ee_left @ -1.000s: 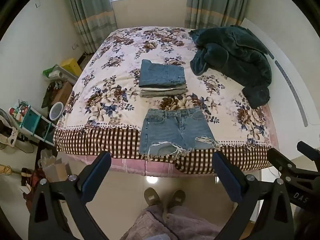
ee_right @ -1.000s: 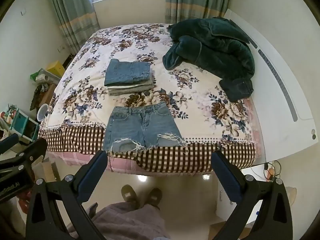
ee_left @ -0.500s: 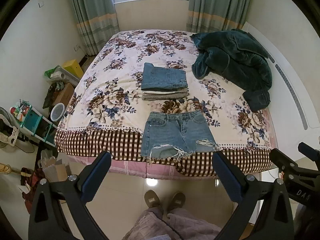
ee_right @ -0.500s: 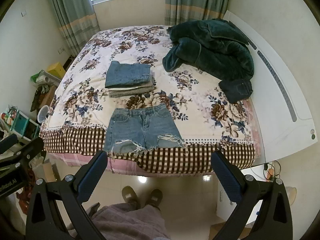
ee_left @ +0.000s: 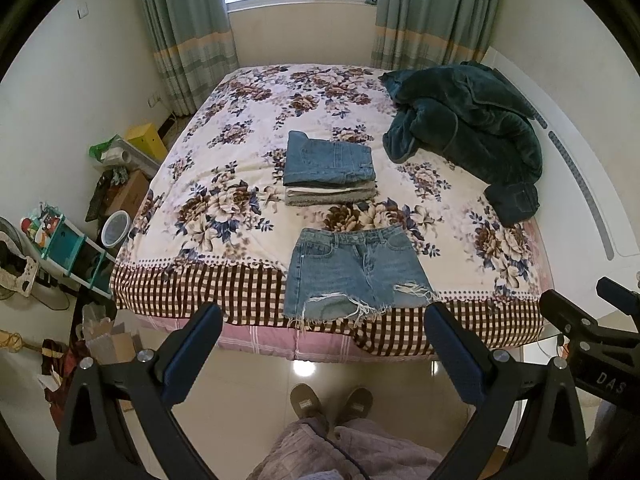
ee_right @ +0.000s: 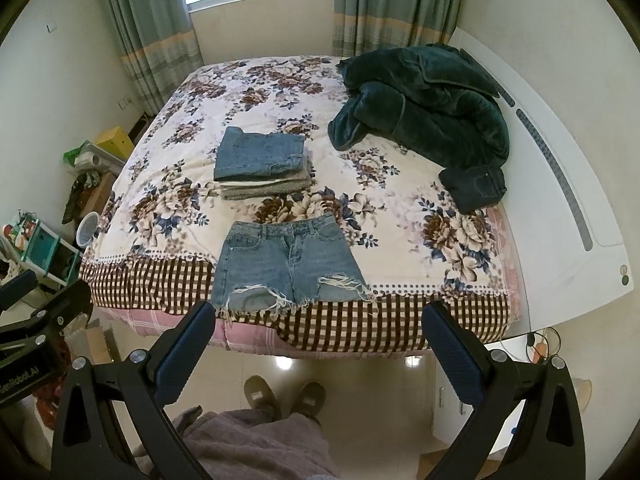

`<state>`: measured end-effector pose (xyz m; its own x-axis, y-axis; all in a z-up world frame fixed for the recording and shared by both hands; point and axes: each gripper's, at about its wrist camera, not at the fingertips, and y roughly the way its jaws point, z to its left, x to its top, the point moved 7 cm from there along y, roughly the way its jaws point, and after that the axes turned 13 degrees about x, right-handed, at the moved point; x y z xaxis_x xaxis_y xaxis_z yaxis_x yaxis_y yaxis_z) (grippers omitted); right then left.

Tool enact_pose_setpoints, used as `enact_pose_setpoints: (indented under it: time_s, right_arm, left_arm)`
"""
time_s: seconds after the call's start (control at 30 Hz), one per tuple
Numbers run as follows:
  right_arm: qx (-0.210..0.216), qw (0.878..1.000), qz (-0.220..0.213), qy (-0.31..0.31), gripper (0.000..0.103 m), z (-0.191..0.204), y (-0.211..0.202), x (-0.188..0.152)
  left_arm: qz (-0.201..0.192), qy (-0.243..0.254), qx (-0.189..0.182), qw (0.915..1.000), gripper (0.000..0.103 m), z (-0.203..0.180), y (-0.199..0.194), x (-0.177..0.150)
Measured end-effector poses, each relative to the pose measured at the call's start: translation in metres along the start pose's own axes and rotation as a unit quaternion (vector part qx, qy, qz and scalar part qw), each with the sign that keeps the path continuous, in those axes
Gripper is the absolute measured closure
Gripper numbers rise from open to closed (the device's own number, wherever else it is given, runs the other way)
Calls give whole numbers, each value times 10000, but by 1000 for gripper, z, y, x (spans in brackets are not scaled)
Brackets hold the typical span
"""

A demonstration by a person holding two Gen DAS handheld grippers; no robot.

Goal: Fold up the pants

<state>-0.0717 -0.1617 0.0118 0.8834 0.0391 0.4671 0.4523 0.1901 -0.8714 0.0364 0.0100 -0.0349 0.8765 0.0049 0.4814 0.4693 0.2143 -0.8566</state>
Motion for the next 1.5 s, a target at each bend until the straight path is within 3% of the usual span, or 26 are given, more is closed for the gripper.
enact_pose_setpoints:
  time_s: [1.5]
  right_arm:
    - [67, 10000, 35, -2, 0, 16, -6, 1]
  left_arm:
    - [-80, -20, -82, 9999, 0, -5, 0, -2]
